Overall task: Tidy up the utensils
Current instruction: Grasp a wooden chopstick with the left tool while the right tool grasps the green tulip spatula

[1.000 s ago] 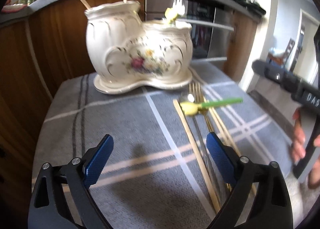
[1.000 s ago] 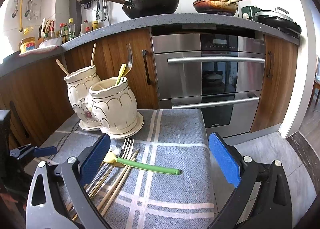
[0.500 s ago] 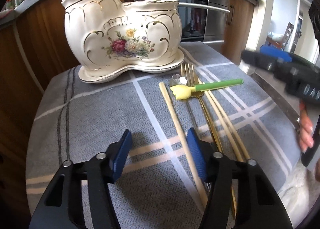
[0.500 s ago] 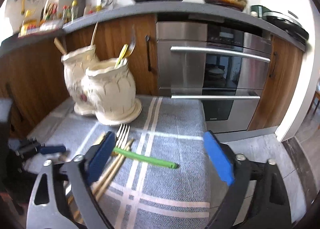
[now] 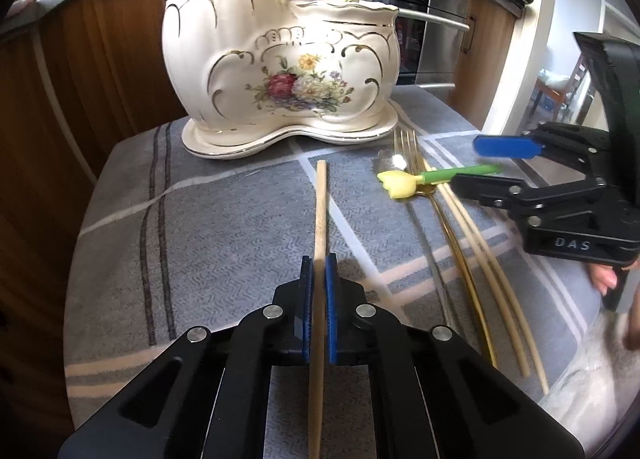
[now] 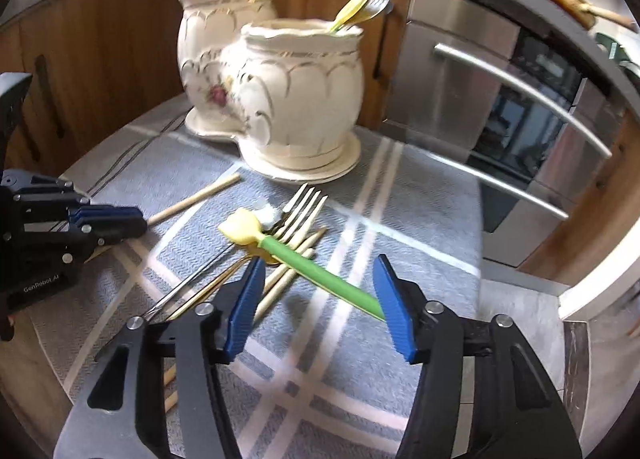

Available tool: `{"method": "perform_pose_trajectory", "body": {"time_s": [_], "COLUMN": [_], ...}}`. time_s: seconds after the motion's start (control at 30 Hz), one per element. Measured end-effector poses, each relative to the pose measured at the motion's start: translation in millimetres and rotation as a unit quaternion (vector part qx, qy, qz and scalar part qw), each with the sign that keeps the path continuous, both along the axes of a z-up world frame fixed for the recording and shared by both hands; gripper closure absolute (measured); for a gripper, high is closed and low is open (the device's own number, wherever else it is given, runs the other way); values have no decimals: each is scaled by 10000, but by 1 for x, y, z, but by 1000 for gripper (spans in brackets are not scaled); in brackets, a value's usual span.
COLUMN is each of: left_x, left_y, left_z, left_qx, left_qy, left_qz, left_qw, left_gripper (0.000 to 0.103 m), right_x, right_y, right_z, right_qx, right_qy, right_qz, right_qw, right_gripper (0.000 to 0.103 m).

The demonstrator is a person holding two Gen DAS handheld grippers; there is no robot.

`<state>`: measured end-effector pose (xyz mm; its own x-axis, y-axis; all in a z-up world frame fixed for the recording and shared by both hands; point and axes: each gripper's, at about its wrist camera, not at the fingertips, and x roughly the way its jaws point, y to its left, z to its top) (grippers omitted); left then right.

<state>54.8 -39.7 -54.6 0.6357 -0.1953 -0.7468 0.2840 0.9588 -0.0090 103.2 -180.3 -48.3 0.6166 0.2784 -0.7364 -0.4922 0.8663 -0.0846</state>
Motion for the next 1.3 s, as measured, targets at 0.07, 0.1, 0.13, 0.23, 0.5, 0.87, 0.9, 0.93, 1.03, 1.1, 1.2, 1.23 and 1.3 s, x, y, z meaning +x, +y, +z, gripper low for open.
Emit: {"method": "perform_pose_trajectory", "body": {"time_s": [0.07, 0.1, 0.13, 0.23, 0.5, 0.87, 0.9, 0.93, 1.03, 1.1, 1.2, 1.23, 1.3], "left_x": [1, 2, 3, 3, 5, 22, 23, 24, 29, 32, 37, 38, 39], "left_y": [3, 4, 5, 9, 11, -3, -5, -7, -10, -10, -6, -4, -1], "left_z": [0, 0, 0, 1, 7, 5, 4, 4, 5, 5, 5, 5, 4], "left_qx": [-17, -27, -45, -60, 149, 347, 384, 415, 420, 432, 341, 304, 320], "left_qy": [3, 8, 21, 52, 138, 279, 253, 248, 304, 320, 343, 329, 274], "left_qz": [-4, -13, -20, -10, -154, -378, -398, -421, -514, -557, -583, -563, -486], "left_qw": [10000, 10000, 10000, 10000, 9997, 9983, 9981, 9979, 9973, 9970, 9971, 9974, 9979], "left_gripper": [96, 96, 96, 96, 96, 85, 85, 85, 85, 85, 86, 88, 96], "right_x": [4, 5, 5, 8, -12, 1, 2, 4, 7, 9, 11, 11, 10], "right_y": [3, 2, 1, -5, -8, 7, 7, 7, 9, 12, 11, 10, 9], "right_z": [-4, -3, -3, -5, 2, -1, -1, -1, -1, -3, -2, -2, -3], "right_qx": [-44, 25, 40, 105, 236, 135, 160, 182, 211, 222, 304, 346, 327], "right_qy": [138, 138, 153, 265, 621, 616, 627, 644, 680, 740, 734, 744, 686], "right_qz": [67, 75, 47, -85, 215, 260, 263, 252, 291, 363, 389, 384, 362], "right_qw": [9999, 9999, 9999, 9996, 9976, 9977, 9976, 9974, 9970, 9963, 9961, 9959, 9965], "right_gripper": [62, 65, 72, 83, 91, 88, 88, 88, 88, 87, 86, 87, 90]}}
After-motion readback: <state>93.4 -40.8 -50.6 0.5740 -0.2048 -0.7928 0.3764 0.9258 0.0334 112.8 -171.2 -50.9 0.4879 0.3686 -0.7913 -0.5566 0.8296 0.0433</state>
